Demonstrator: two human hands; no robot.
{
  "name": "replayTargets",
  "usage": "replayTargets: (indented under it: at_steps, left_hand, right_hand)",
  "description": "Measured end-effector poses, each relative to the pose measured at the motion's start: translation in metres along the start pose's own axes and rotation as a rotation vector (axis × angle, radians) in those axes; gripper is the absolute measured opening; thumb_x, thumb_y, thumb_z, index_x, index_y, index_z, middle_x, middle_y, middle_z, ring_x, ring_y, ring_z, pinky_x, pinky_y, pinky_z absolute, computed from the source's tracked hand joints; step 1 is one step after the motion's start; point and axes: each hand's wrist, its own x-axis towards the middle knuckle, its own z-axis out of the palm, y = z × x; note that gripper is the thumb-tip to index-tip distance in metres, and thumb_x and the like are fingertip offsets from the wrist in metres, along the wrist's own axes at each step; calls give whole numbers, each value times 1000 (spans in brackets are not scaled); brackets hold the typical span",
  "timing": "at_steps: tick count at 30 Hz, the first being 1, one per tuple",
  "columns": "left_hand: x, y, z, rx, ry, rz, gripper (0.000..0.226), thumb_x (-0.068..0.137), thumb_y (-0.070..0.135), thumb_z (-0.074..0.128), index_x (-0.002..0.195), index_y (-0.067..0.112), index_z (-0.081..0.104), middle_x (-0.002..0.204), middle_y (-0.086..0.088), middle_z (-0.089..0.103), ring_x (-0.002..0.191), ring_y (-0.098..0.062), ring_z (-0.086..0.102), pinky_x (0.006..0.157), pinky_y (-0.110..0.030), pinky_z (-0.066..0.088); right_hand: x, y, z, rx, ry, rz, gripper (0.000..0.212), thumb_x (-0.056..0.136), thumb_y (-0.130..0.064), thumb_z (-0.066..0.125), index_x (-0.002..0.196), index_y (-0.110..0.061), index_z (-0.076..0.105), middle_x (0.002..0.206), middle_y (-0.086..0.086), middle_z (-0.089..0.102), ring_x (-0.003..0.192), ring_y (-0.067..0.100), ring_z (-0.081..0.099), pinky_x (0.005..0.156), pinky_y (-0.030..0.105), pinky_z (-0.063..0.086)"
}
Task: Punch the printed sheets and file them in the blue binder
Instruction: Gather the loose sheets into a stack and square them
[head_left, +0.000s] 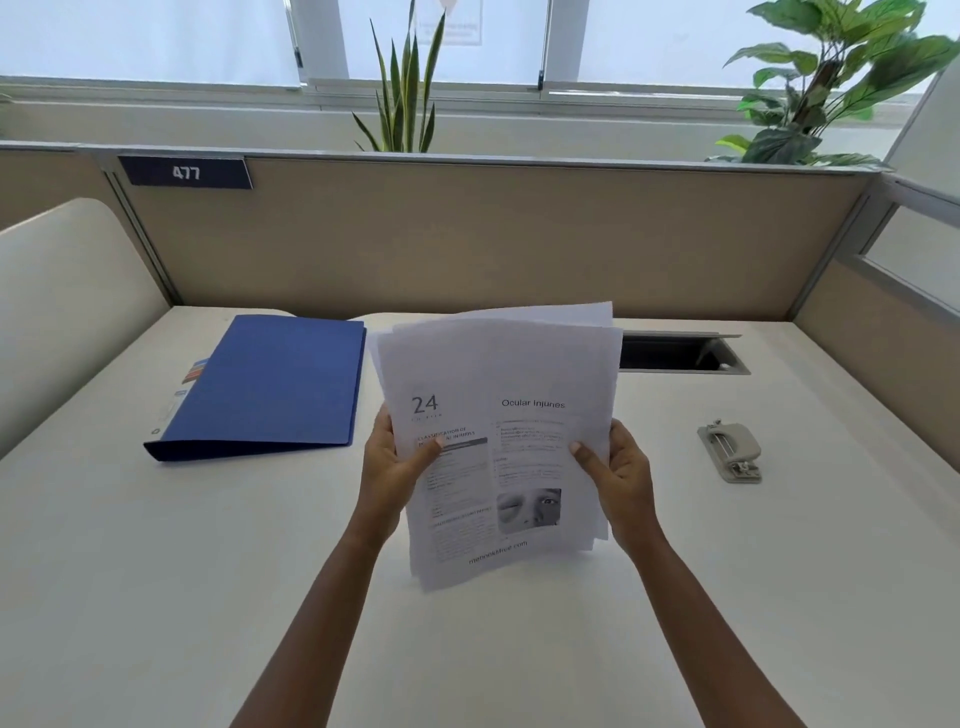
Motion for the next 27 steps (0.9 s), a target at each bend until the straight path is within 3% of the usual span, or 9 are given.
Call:
replayTargets:
  at_steps: [4,7,9,12,14,19,22,25,27]
  left_hand:
    - [-1,-1,5,9,59,20,11,77,16,65,85,22,59,82,14,70,74,-16,67,59,-22,58]
    - [4,5,9,-8,90,54,20,83,2,62,81,22,61,70,23,71,66,-4,68,55,-15,55]
    - [6,8,11,-23,80,69,14,75,11,66,83,22,61,71,24,71,67,0,67,54,-14,54]
    - [5,9,12,-71,44,17,23,65,21,64,88,25,60,79,13,69,71,-5,68,54,-16,54]
    - [3,6,11,-70,-5,-32,29,63,24,65,91,27,59,88,6,66,75,-13,66,55,-17,54]
    - [1,-7,11,-38,-69,-118,28,64,26,63,92,29,59,93,2,65,86,-16,62,59,-17,57]
    - [1,-14,16,-27,-38,-121,23,66,26,61,89,29,62,87,6,67,80,-12,64,57,-18,56]
    - [1,-16,17,-61,37,-104,19,67,26,61,86,26,64,76,12,70,69,-11,67,56,-20,57]
    - [1,-17,17,-56,54,-87,23,67,26,60,90,23,63,82,5,68,73,-15,65,56,-20,57]
  right_hand:
    - [-5,6,2,25,71,19,23,88,-4,56,88,-26,62,77,-14,71,68,3,67,58,18,56]
    - [-2,1,6,61,116,-17,23,88,-2,54,87,-24,61,73,-17,71,67,-2,66,59,15,56]
    - [1,-3,9,48,134,-62,22,89,-3,52,89,-25,58,81,-12,68,70,0,66,61,16,57]
    - [1,-1,12,18,115,-38,17,91,-8,50,105,-17,52,93,-5,61,84,9,62,64,15,57]
    - [0,7,11,6,116,6,25,91,-11,50,116,-14,47,98,-4,59,92,10,60,66,13,57]
    - [-4,23,9,18,140,56,15,92,-15,51,102,-25,49,101,-4,62,97,20,62,75,22,58]
    - [-5,25,14,-7,139,75,12,94,-16,48,102,-21,54,98,2,64,93,20,63,73,21,56]
    - [-4,22,18,1,170,47,14,94,-15,47,94,-25,56,92,1,65,83,11,64,63,11,53]
    - [-3,22,17,12,171,42,15,94,-15,47,95,-28,55,94,-2,65,81,2,65,64,12,53]
